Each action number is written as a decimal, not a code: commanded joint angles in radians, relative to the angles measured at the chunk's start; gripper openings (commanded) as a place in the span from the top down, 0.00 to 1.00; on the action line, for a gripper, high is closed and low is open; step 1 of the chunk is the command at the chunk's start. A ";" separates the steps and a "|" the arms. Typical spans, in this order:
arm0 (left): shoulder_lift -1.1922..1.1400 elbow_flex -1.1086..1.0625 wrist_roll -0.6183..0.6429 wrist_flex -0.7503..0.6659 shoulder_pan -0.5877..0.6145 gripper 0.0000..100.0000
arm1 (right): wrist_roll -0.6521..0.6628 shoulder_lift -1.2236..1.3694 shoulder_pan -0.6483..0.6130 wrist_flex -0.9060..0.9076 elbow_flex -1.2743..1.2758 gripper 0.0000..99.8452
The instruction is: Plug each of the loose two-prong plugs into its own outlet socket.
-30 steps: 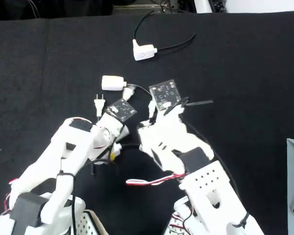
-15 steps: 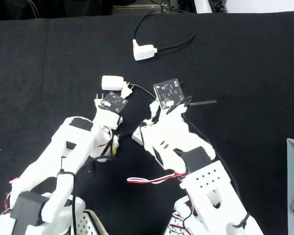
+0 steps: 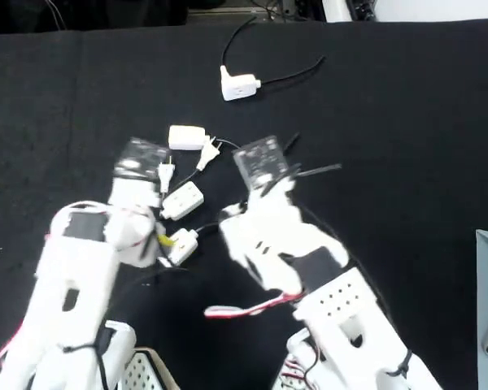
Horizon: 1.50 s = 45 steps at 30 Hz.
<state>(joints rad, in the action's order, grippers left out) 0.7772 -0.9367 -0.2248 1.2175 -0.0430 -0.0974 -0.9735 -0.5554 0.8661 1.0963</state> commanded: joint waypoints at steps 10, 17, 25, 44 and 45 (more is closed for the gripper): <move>0.595 -0.386 0.017 -0.094 0.504 0.71 | -0.048 0.176 -0.287 -0.198 -0.013 0.99; 0.783 -0.496 0.061 -0.097 0.585 0.71 | -0.092 0.417 -0.334 -0.256 -0.102 0.99; 0.799 -0.519 0.061 -0.097 0.582 0.71 | -0.107 0.568 -0.338 -0.256 -0.194 0.99; 0.799 -0.522 0.061 -0.097 0.579 0.71 | -0.101 0.645 -0.338 -0.321 -0.209 0.99; 0.799 -0.522 0.061 -0.097 0.579 0.71 | -0.101 0.647 -0.338 -0.324 -0.209 0.99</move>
<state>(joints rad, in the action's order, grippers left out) 1.5689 -1.4615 -0.1726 1.1377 0.5278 -0.1926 -0.3291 -0.8853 0.5593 0.9352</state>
